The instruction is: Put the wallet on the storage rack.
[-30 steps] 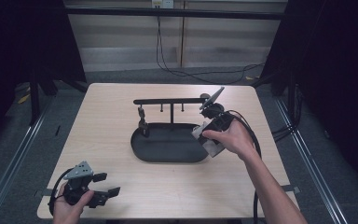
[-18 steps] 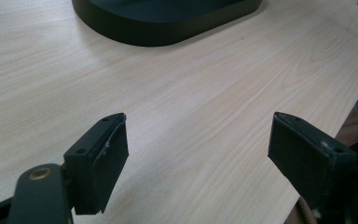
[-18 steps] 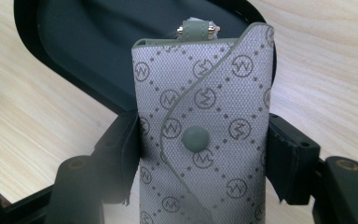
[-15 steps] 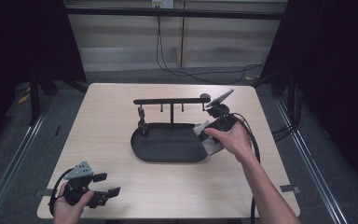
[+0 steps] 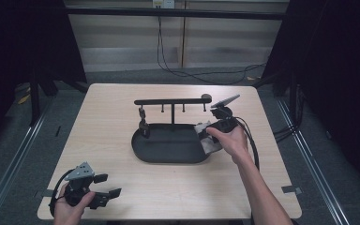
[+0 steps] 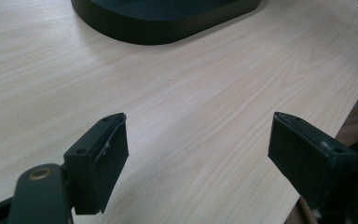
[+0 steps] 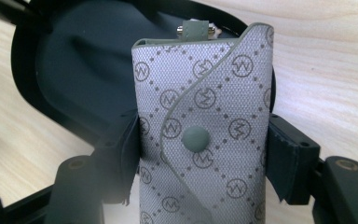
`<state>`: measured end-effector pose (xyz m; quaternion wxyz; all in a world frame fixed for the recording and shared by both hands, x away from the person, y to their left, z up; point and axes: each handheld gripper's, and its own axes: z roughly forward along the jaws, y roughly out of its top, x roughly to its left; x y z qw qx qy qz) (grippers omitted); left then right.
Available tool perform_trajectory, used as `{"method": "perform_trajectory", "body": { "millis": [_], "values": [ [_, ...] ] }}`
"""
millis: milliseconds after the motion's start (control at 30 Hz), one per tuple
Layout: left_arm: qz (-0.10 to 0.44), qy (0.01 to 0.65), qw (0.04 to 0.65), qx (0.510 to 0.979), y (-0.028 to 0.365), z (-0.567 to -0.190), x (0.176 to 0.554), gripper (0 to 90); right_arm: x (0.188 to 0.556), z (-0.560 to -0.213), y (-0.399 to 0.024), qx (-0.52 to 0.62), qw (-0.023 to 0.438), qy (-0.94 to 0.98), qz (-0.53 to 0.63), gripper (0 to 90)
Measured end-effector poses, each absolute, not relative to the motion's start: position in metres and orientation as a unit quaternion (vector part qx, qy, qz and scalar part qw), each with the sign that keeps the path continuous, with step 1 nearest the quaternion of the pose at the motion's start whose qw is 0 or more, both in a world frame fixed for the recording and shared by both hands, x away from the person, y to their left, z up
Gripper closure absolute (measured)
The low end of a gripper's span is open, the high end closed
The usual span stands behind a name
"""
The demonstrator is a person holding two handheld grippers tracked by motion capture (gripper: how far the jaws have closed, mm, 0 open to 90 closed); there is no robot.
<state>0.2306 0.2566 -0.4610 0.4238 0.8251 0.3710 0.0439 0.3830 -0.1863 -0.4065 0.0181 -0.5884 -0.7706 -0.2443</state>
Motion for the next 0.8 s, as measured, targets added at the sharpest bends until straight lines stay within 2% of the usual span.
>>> {"method": "perform_trajectory", "body": {
  "millis": [400, 800],
  "values": [
    [0.043, 0.370, 0.425, 0.825, 0.256, -0.461, 0.231, 19.9, 0.392, -0.427, -0.188, -0.602, 0.015, -0.747, -0.283, 34.8],
    [0.045, 0.370, 0.427, 0.824, 0.257, -0.460, 0.230, 19.9, 0.400, -0.445, -0.181, -0.616, 0.036, -0.728, -0.298, 34.7]
  ]
}}
